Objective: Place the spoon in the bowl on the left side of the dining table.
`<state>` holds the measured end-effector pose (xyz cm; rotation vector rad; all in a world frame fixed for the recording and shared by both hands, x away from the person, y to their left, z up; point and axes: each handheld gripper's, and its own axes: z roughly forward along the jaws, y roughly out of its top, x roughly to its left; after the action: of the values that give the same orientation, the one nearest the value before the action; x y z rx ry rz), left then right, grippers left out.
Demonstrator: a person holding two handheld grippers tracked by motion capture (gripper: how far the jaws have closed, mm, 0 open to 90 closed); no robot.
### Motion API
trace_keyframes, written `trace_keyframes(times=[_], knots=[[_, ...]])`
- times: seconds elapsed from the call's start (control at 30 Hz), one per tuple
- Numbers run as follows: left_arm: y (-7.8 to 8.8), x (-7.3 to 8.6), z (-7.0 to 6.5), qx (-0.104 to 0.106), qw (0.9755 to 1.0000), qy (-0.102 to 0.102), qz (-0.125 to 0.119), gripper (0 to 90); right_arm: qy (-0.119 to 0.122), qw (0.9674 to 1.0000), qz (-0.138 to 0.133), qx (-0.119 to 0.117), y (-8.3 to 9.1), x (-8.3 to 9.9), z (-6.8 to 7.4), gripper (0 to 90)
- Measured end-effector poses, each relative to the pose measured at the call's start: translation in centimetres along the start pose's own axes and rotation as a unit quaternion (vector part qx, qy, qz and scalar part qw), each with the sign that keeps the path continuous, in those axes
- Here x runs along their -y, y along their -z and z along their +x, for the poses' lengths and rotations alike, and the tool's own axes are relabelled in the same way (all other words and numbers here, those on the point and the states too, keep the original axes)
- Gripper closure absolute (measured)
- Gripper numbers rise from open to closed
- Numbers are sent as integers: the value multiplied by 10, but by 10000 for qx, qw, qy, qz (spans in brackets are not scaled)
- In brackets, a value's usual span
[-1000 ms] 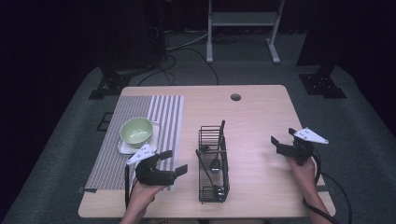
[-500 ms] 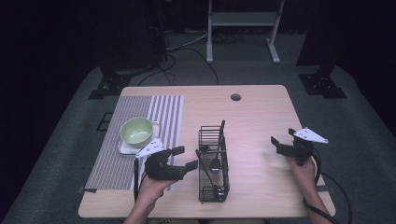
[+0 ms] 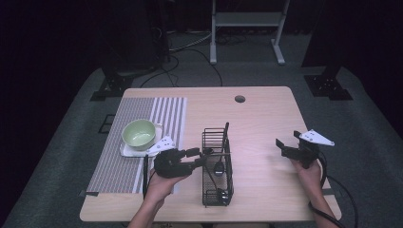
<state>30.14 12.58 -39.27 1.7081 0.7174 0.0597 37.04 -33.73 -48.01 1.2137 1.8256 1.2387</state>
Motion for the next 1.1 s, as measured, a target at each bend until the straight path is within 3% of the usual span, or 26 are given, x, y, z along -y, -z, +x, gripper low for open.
trace_keyframes(times=[0.1, 0.4, 0.5, 0.8, 1.1], knots=[[1, 0, 3, 120, 9999, 59, -42, 617, 9, 10000, 3, -5, 0, 0, 0, 129], [1, 2, 4, 301, 9994, 1, -161, 797, 15, 10000, 12, -12, 0, 0, 0, 129], [3, 3, 5, 385, 9989, 71, -256, 842, 21, 10000, 22, -12, -1, 0, 0, 129], [3, 4, 6, 663, 9957, 400, -500, 891, -27, 10000, 66, -4, -1, -1, -1, 128], [7, 2, 8, 721, 9929, 630, -710, 892, -21, 10000, 78, -15, -2, -1, -1, 128]])
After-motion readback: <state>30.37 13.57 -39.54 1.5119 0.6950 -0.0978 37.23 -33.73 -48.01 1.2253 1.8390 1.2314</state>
